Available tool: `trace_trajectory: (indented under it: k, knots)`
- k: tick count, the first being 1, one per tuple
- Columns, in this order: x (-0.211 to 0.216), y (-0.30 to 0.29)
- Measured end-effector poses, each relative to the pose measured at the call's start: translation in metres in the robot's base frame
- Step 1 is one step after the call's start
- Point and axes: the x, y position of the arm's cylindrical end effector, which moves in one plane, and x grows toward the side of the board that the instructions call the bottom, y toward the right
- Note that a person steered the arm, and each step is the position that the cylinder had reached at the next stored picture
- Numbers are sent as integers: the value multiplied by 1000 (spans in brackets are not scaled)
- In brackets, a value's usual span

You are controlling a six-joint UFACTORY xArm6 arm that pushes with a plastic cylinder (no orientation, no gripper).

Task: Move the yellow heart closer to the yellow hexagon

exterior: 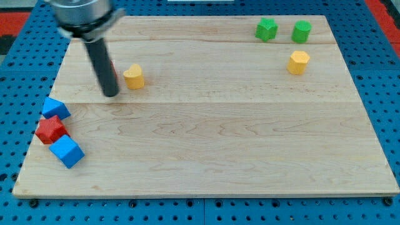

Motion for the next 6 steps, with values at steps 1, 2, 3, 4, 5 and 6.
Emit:
trace_trajectory:
  k: [1, 2, 3, 4, 5, 6]
  knots:
    - [-5, -24]
    - [-31, 66]
    - [-49, 155]
    - [-51, 118]
    - [-58, 85]
    - [-85, 122]
